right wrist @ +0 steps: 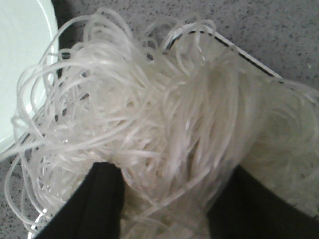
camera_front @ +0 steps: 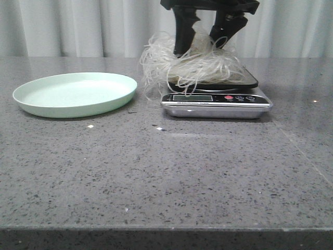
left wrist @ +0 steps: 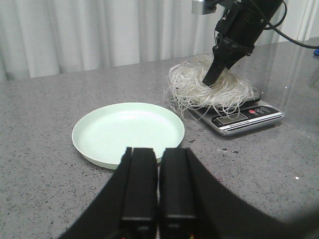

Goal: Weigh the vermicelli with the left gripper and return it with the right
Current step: 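Lower the right gripper onto the vermicelli on the scale and grasp it, then lift the vermicelli with the right gripper and carry it over the plate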

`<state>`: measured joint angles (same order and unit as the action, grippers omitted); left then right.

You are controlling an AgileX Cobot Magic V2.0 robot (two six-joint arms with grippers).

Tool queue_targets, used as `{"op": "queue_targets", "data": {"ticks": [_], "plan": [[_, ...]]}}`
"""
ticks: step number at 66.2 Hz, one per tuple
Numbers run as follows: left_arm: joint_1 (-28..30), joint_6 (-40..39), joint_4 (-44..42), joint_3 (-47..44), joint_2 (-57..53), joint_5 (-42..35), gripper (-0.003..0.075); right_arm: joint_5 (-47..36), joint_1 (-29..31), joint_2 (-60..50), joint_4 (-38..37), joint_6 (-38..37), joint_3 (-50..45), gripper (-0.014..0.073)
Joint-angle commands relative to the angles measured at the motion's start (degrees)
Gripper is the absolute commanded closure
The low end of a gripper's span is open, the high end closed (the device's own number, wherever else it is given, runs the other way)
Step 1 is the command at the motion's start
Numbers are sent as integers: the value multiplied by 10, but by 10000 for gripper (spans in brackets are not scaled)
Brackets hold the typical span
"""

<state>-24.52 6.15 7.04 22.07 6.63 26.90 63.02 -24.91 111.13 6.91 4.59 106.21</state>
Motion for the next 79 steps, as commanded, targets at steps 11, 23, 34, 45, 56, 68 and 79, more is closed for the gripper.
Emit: {"op": "queue_targets", "data": {"ticks": [11,23,34,45,56,68,79], "plan": [[-2,1,6,15,7,-42,593,47,-1,-18,-4,7,41,428],[-2,1,6,15,7,-42,593,56,-1,-41,11,7,114,428],[-2,1,6,15,7,-42,593,61,-14,-51,90,7,186,428],[-2,1,6,15,7,-42,593,23,-67,-36,100,10,204,428],[-2,1,6,15,7,-42,593,-20,-120,1,102,10,204,428],[-2,1,6,15,7,-42,593,-64,-147,56,102,10,204,428],[-2,1,6,15,7,-42,593,-76,-147,98,101,10,204,410]]}}
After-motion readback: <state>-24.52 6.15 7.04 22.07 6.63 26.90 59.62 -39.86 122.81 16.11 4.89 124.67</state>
